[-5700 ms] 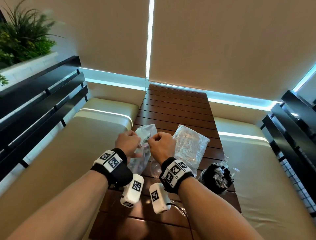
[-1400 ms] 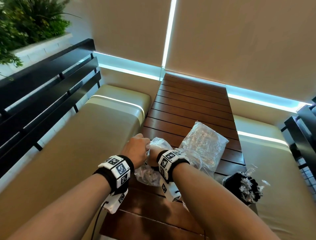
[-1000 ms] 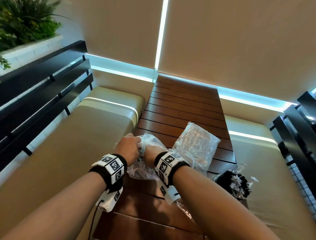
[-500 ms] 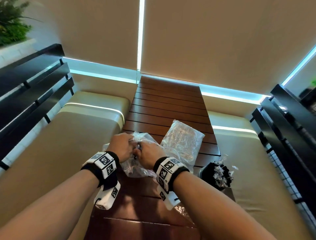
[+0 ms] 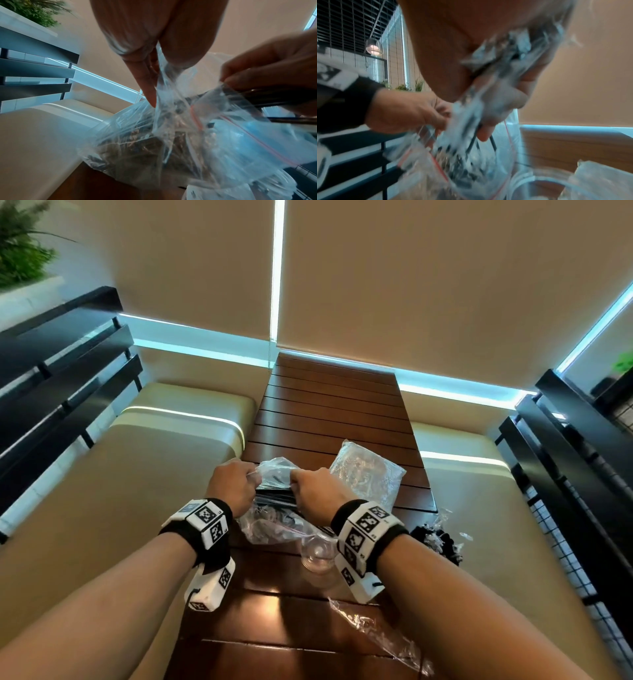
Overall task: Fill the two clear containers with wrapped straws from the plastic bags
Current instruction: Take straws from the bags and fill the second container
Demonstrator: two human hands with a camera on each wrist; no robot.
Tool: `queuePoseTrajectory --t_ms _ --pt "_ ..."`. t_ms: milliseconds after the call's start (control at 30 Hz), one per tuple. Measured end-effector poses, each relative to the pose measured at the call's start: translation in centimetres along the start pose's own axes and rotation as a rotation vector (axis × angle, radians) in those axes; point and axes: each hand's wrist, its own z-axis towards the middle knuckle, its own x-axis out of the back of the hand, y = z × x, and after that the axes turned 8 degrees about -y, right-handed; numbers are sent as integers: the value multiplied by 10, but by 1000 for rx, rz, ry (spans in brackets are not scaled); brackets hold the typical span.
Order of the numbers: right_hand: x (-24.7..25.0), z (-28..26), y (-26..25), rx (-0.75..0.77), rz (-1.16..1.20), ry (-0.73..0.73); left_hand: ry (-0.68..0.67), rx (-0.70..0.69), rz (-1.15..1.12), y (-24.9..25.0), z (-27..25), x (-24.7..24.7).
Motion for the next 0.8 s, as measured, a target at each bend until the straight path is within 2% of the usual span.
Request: queuePoseTrajectory --t_ms 233,433,567,800 --pt "59 -40 29 -18 85 -31 -22 39 43 8 15 -5" --pt "98 -84 55 -80 516 -109 -46 88 78 14 20 -13" --pt "110 -99 71 -75 695 -76 -3 112 24 6 23 -23" --pt "99 -104 94 -109 927 -34 22 83 122 -13 4 -28"
